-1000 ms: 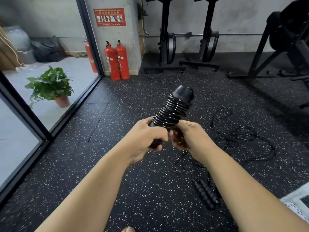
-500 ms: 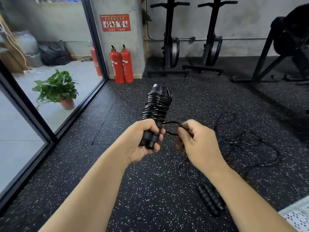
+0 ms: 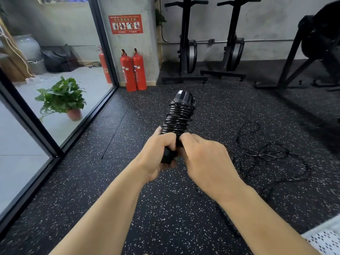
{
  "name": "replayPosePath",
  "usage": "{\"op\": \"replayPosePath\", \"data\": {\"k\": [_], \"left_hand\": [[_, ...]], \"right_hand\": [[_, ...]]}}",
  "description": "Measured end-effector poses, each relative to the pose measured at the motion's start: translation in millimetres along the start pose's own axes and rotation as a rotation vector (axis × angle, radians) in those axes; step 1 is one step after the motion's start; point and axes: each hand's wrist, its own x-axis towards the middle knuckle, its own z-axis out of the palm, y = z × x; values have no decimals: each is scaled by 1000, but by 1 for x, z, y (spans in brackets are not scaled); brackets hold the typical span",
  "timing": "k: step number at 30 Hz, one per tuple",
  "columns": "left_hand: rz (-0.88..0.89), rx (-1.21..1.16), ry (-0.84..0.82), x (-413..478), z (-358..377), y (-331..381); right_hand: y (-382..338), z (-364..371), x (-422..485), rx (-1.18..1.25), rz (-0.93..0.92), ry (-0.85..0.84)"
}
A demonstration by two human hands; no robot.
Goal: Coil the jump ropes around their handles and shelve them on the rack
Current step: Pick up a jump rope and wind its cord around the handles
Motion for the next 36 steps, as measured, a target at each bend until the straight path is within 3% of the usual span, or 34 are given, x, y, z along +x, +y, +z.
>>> {"op": "replayPosePath", "data": {"k": [9,16,20,25,36], "left_hand": [[32,60,-32,-2,4,1],[37,40,-21,1,1,-2],[4,18,-26,2,3,-3],[-52,-27,-34,1,0,2],[-107,-75,-50,0,-3,2]], "right_hand": [[-1,4,-1,144,44,39],[4,-2,0,413,138,-107],[4,1,-2,397,156,-32],[3,-2,-3,209,146,216],[-5,6,-3,385,218,240]]}}
